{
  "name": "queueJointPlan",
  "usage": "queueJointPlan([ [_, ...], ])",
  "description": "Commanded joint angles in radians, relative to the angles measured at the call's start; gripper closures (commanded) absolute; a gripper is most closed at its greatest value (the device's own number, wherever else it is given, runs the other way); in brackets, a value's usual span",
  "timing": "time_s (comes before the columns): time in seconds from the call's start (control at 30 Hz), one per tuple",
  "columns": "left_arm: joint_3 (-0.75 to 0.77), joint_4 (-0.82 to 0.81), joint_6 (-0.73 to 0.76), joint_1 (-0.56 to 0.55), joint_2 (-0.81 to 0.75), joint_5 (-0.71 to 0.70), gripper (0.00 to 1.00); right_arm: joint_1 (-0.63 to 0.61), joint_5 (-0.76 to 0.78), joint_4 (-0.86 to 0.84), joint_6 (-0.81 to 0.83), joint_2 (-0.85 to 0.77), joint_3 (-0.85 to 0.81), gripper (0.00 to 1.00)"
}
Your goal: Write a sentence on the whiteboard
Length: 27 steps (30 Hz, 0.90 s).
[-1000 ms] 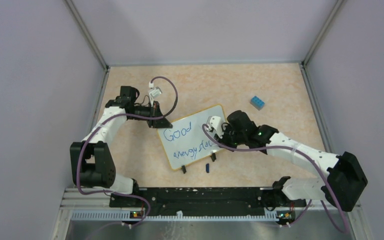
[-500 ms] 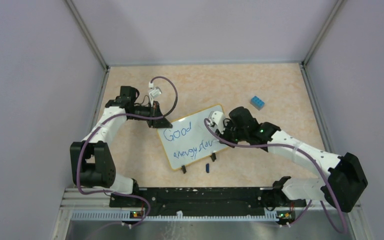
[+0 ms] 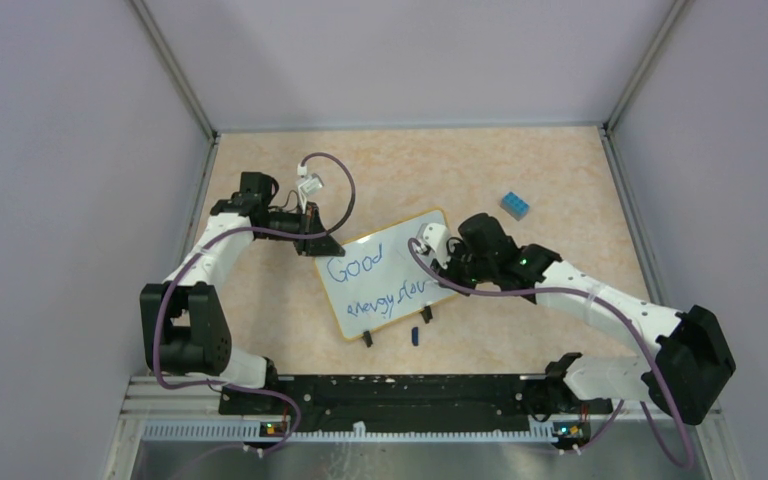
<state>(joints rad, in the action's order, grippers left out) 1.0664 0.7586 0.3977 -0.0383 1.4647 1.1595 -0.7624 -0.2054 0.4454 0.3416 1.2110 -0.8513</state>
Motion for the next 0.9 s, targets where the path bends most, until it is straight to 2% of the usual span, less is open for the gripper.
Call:
queueJointPlan([
  [0.0,0.011,-0.012,0.032,0.001,0.022,-0.084,1.0,0.021,0.023,-0.015,0.04,-0.015,0.014,1.0],
  [0.47,0.012,-0.013,0.03,0.001,0.023,-0.084,1.0,0.02,0.043,0.004,0.07,-0.031,0.036,1.0],
  [0.63,0.012,-0.012,0.029,0.001,0.02,-0.087,1.0,0.028,0.1,-0.018,0.054,-0.031,0.004,1.0],
  [0.87,0.012,-0.008,0.03,0.001,0.019,-0.086,1.0,0.047,0.087,-0.026,0.025,-0.028,-0.059,1.0],
])
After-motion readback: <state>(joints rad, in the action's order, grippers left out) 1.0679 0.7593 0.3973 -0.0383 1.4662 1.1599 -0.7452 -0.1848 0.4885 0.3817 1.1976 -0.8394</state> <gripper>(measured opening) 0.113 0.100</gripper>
